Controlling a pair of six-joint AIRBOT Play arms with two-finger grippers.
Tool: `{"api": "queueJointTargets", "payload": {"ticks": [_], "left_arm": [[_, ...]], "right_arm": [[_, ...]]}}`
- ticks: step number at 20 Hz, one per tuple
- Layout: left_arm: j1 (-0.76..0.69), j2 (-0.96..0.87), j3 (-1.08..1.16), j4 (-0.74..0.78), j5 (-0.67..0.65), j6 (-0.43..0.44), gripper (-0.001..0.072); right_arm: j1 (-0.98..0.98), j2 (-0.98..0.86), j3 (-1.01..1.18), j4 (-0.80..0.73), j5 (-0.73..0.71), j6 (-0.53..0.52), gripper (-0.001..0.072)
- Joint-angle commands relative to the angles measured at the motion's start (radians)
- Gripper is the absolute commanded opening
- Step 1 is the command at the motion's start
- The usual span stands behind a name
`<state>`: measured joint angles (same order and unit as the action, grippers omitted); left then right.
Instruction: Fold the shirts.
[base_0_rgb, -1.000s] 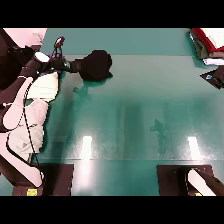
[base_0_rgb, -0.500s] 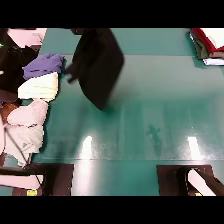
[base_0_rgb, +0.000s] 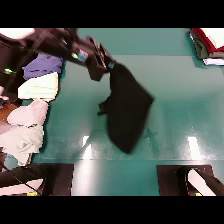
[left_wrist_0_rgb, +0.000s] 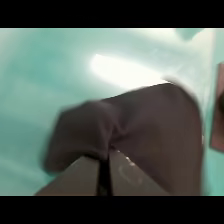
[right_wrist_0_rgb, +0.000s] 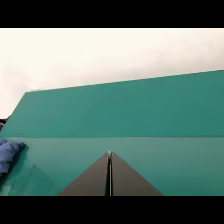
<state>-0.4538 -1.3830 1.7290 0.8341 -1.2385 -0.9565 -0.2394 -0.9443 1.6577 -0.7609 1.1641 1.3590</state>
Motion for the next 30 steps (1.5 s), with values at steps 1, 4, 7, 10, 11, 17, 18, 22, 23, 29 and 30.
{"api": "queueJointTargets", "payload": {"ticks": [1, 4, 7, 10, 11, 17, 18, 22, 23, 29, 30], "left_arm": [[0.015, -0.058, -0.137, 0.135, 0.09, -0.145, 0.0489], [0.131, -0.069, -0.135, 0.166, 0.03, -0.315, 0.0608], [0.275, -0.043, -0.15, 0.162, -0.211, -0.357, 0.0607], [0.307, 0.069, -0.403, 0.186, -0.196, -0.375, 0.0607], [0.307, 0.117, -0.521, 0.183, -0.156, -0.375, 0.0608], [0.307, 0.319, -1.106, 0.113, 0.019, -0.378, 0.0608], [0.307, 0.321, -1.157, 0.064, 0.051, -0.367, 0.0608], [0.307, 0.317, -1.267, -0.087, 0.187, -0.292, 0.0607], [0.307, 0.316, -1.276, -0.094, 0.21, -0.292, 0.0607], [0.297, 0.316, -1.277, -0.141, 0.316, -0.292, 0.0606], [0.275, 0.316, -1.277, -0.15, 0.335, -0.293, 0.0606]], "right_arm": [[0.001, 0.0, 0.009, 0.0, 0.044, 0.0, 0.0018], [0.001, 0.0, 0.009, 0.0, 0.043, 0.0, 0.0018], [0.001, -0.008, 0.008, -0.001, 0.046, -0.018, 0.0018], [0.001, -0.01, 0.0, 0.0, 0.045, -0.018, 0.0018], [0.001, -0.01, -0.013, 0.001, 0.045, -0.018, 0.0018], [0.002, -0.004, -0.128, 0.003, 0.035, -0.018, 0.0018], [0.002, -0.004, -0.142, 0.003, 0.035, -0.018, 0.0018], [0.002, -0.005, -0.17, 0.002, 0.032, -0.018, 0.0018], [0.002, -0.005, -0.17, 0.003, 0.031, -0.018, 0.0018], [0.002, -0.005, -0.17, 0.003, 0.021, -0.018, 0.0018], [0.008, -0.005, -0.17, 0.002, 0.018, -0.018, 0.0018]]}}
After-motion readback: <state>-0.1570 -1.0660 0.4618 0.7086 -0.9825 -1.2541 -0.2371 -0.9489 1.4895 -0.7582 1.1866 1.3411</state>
